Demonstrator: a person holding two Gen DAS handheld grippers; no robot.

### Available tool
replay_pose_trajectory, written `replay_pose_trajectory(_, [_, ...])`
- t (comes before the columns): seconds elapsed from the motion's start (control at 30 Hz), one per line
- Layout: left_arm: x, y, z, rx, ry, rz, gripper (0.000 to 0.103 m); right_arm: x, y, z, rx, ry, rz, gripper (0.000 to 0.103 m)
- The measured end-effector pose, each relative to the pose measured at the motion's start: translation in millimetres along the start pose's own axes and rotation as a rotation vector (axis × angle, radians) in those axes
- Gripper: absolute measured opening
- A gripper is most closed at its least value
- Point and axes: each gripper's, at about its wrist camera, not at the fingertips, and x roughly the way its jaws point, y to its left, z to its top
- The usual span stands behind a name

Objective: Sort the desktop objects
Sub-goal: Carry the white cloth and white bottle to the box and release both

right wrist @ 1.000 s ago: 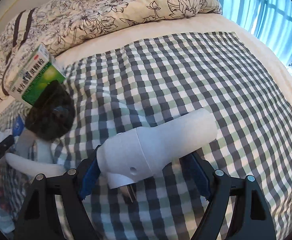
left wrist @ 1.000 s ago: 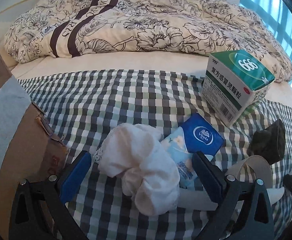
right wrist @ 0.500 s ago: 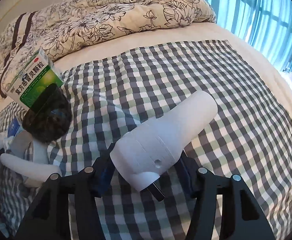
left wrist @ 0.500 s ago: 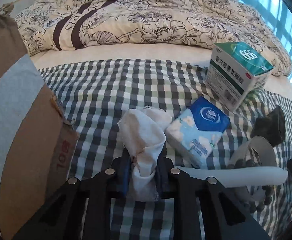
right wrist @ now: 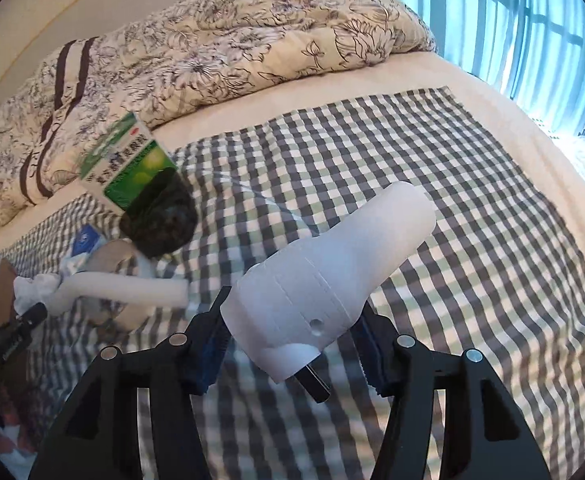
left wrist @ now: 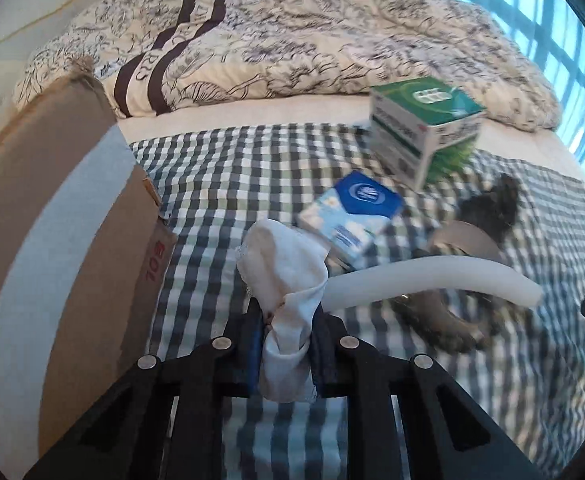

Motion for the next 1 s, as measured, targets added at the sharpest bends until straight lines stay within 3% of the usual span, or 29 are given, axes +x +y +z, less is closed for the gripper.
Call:
replay_pose_trajectory(0.6, [-144,-3,-29,0.064,-0.174,-0.073,0.019,-126,28,-28,-0.082,-0.12,0.095,0.056])
replay_pose_trajectory(1.0, [-200,1,-55,0.07,-0.248,-0.098,0.019,-189,57,-56,-0.141,-0.183,0.15,0.056])
